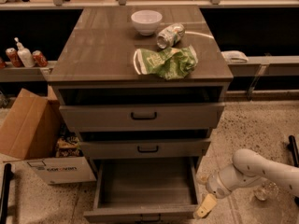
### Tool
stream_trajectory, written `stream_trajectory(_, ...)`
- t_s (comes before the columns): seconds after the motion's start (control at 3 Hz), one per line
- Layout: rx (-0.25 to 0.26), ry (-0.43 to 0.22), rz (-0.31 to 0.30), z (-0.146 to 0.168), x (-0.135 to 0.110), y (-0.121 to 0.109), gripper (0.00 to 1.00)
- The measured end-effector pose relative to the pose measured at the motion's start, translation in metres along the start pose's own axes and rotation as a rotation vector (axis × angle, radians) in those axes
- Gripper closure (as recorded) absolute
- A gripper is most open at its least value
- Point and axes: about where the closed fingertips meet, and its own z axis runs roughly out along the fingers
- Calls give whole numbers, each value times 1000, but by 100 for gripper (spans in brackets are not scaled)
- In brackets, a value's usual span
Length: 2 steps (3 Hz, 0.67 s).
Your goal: Close bottom drawer
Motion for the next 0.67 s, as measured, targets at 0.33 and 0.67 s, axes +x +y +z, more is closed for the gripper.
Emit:
stream_trajectory(0.33,-48,-3,11,30,21,-10,18)
stream_trajectory(0.67,-94,7,21,62,39,-19,43)
